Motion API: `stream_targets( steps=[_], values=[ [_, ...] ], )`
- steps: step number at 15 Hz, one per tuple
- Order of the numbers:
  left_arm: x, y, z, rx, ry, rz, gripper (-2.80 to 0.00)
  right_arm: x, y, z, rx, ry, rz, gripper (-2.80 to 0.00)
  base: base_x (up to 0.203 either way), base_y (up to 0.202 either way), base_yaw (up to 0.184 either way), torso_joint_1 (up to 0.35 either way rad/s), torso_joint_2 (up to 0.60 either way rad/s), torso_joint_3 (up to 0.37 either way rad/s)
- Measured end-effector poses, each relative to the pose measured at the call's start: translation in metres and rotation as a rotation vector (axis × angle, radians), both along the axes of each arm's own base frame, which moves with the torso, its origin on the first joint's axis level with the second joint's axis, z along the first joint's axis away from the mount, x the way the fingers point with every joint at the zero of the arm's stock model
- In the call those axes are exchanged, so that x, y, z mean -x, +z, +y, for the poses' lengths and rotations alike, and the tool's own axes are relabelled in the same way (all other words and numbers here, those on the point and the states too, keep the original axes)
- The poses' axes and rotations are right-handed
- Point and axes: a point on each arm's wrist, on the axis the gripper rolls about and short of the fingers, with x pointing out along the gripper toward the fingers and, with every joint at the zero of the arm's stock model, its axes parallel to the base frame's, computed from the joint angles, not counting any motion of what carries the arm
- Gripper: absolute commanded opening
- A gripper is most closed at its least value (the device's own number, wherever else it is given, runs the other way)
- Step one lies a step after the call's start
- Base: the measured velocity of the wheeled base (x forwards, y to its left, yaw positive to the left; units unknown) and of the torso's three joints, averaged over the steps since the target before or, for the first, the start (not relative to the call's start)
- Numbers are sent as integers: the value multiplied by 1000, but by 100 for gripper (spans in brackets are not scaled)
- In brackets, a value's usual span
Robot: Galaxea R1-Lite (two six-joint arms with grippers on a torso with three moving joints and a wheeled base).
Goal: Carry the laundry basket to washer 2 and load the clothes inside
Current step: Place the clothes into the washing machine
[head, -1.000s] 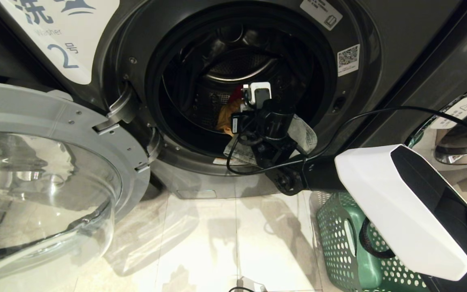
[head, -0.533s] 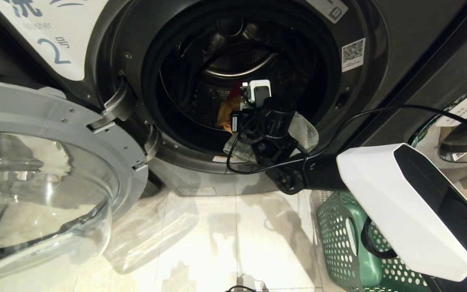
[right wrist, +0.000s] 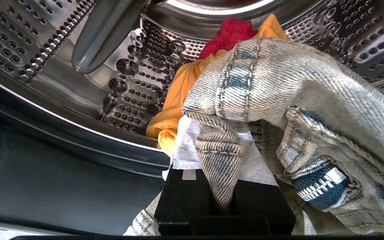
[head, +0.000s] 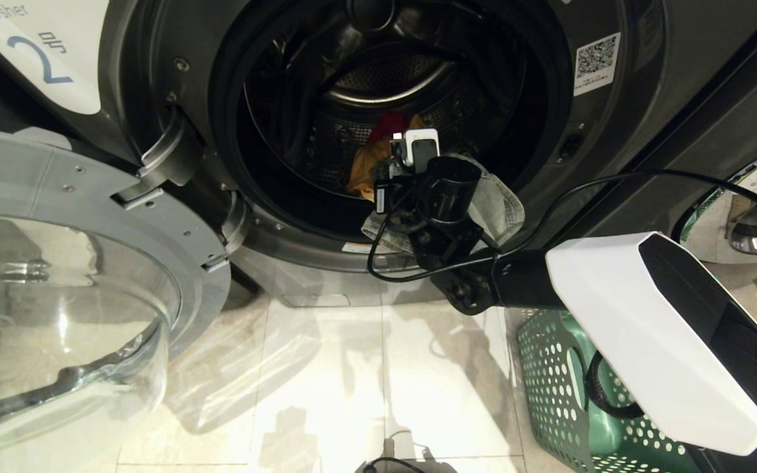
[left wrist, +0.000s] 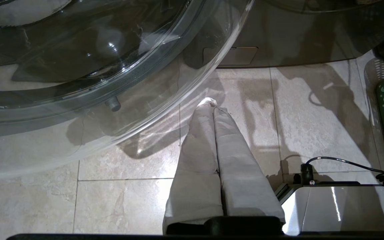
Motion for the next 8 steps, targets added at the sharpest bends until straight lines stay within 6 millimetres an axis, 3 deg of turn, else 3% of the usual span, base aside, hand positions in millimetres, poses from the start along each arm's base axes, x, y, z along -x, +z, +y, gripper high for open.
stream_targets(
  steps=[4,8],
  values=[
    [0,0,0,0,0,0,-280,1,4,0,5,37,-20,-280,0,0,0,0,0,0],
    [0,0,0,0,0,0,-280,7,20,-4,-48,34,-115,-280,0,0,0,0,0,0]
  ],
)
